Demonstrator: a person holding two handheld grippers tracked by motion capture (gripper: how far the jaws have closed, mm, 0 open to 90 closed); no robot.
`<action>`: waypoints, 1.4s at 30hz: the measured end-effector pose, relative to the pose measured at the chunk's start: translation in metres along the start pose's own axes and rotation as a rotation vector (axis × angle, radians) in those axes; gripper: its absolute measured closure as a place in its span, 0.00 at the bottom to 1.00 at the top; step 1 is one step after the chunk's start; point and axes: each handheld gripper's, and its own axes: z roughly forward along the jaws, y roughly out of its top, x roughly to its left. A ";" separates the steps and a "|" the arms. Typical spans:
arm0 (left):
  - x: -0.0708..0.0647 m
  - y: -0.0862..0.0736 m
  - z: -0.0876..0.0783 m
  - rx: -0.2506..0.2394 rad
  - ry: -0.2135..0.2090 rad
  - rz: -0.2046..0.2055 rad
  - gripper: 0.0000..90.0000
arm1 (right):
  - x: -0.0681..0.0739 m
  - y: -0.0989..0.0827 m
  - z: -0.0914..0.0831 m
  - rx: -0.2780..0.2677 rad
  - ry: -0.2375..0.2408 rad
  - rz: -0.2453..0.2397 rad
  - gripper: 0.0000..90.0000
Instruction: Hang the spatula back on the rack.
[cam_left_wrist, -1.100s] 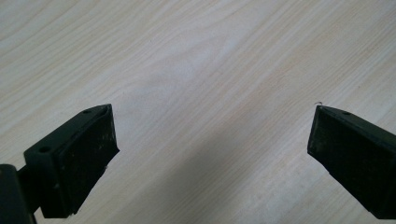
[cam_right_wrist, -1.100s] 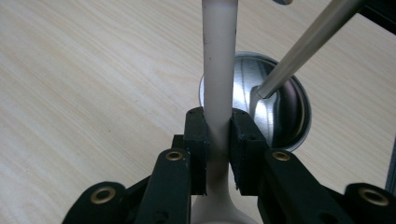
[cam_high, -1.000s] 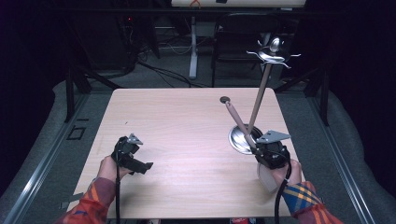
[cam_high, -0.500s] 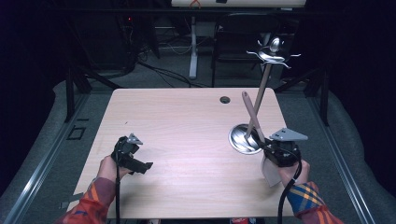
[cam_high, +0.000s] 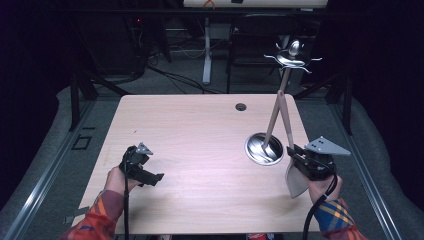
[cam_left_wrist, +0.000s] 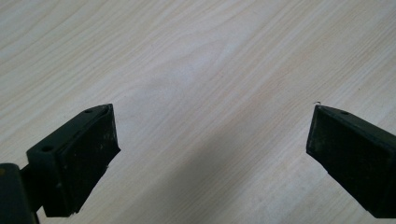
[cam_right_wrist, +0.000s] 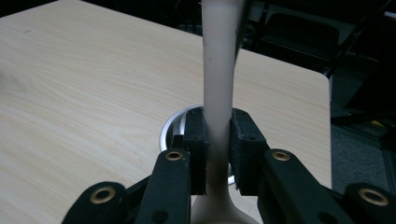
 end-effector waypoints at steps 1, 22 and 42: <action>0.000 0.000 0.000 0.000 -0.001 0.000 0.02 | -0.002 0.000 -0.002 -0.005 -0.007 0.005 0.87; -0.001 0.001 0.002 0.005 -0.005 0.005 0.02 | -0.019 0.009 -0.021 -0.128 -0.083 0.104 0.87; 0.001 0.001 0.002 0.002 -0.016 -0.006 0.02 | -0.017 0.023 -0.028 -0.190 -0.081 0.079 0.87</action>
